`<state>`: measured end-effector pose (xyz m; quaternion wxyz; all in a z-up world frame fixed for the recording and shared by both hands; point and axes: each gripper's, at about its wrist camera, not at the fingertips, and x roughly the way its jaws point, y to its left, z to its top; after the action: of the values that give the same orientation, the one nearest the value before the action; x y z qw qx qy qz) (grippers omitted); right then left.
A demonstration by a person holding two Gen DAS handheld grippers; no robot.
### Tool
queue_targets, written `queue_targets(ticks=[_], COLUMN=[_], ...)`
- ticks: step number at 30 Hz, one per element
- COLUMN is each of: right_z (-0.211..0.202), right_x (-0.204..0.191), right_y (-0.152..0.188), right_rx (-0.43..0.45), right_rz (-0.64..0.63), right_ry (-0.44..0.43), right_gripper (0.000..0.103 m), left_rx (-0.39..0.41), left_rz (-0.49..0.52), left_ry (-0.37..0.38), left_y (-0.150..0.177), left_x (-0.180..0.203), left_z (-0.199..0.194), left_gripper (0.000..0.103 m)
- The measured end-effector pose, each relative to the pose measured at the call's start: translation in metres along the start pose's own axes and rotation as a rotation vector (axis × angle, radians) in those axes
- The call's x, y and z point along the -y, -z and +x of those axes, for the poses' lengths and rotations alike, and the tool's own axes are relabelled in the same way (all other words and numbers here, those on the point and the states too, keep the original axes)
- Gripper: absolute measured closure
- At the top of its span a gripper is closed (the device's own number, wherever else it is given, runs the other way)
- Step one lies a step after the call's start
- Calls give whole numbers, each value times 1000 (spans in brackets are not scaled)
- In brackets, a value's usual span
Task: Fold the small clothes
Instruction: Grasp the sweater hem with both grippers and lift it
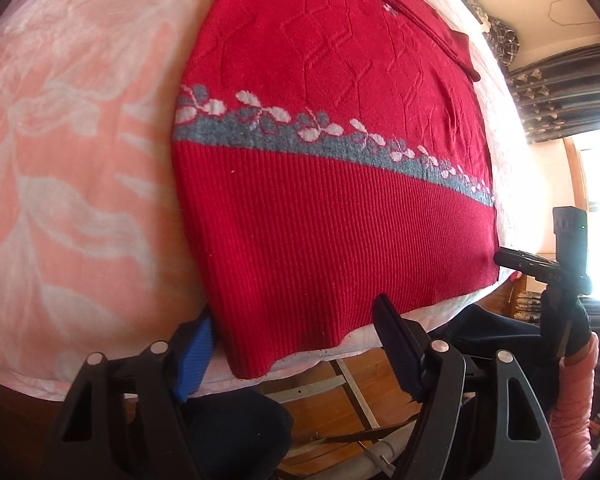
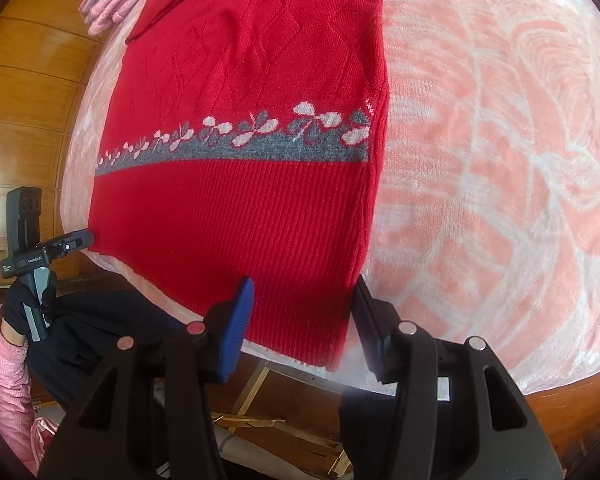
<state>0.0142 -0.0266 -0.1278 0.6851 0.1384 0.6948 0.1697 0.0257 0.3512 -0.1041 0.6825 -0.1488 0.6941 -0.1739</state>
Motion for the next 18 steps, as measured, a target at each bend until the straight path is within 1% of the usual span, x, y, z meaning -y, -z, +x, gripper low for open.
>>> queue_targets(ticks=[1, 4, 7, 9, 11, 12, 13, 14, 15, 16, 17, 18], right_z=[0, 1, 1, 3, 5, 6, 6, 6, 6, 5, 4, 3], right_x=[0, 2, 3, -1, -5, -8, -8, -7, -6, -3, -1, 0], right_y=[0, 0, 2, 4, 5, 6, 6, 6, 6, 6, 6, 6], right_rx=[-2, -9, -18, -24, -23, -21, -18, -15, -13, -12, -12, -12], right_rz=[-2, 11, 4, -14, -40, -51, -55, -51, -42, -30, -19, -12], right_ry=[1, 9, 8, 14, 33, 45, 54, 58, 55, 40, 16, 0], right_gripper=[53, 57, 57, 55, 56, 56, 60, 68, 73, 85, 94, 95], left_rx=[1, 7, 11, 13, 21, 21, 20, 20, 21, 22, 24, 25], left_rz=[-7, -47, -83, -81, -71, -71, -72, -74, -76, -75, -74, -71], left_ry=[2, 25, 50, 43, 36, 36, 41, 43, 45, 46, 52, 58], left_y=[0, -2, -2, -2, -2, -2, -2, -2, -2, -2, -2, -2], left_x=[-3, -10, -16, -16, -15, -15, -16, -16, -16, -17, -17, -16], left_z=[-1, -2, -2, -1, -2, -2, -2, -1, -1, -1, -2, -2], left_gripper=[39, 48, 51, 55, 65, 77, 83, 84, 87, 90, 91, 94])
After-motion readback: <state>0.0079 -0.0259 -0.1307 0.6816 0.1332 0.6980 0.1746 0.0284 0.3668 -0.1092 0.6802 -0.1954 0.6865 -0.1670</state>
